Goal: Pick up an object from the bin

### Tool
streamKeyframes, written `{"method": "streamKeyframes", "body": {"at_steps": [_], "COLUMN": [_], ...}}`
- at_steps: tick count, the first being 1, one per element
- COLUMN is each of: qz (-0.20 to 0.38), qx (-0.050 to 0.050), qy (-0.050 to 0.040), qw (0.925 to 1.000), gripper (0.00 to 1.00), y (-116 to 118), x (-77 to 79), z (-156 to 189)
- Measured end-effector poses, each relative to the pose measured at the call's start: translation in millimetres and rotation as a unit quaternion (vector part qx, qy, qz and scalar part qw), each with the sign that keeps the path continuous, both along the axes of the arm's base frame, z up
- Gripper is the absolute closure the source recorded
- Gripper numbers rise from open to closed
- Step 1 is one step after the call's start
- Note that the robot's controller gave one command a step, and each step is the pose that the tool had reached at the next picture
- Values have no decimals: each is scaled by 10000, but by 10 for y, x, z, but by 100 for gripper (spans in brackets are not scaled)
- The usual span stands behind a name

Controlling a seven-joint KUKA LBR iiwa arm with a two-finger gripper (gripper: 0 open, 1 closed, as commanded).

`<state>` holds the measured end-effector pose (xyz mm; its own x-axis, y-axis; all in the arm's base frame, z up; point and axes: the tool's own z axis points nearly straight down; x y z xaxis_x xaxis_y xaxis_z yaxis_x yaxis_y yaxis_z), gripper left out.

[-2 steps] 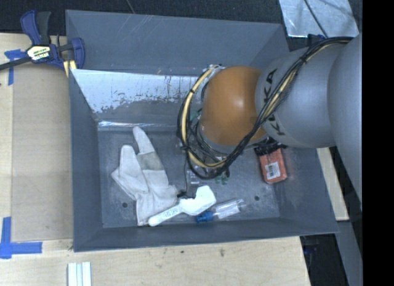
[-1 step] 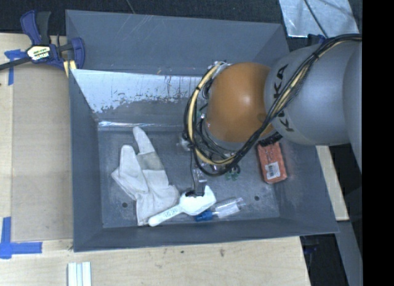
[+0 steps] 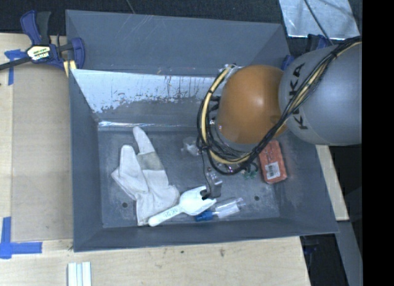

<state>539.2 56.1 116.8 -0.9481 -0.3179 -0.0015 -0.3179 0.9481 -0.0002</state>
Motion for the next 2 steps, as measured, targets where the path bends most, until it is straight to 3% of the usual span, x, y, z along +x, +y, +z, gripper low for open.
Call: {"method": "streamKeyframes", "body": {"at_steps": [1, 2], "qz": [-682, -200], "qx": [2, -7], "qy": [-7, 3], "qw": [9977, 9998], "gripper": [0, 0], "y": [-242, -184], "x": [-250, -446], "z": [-40, -88]}}
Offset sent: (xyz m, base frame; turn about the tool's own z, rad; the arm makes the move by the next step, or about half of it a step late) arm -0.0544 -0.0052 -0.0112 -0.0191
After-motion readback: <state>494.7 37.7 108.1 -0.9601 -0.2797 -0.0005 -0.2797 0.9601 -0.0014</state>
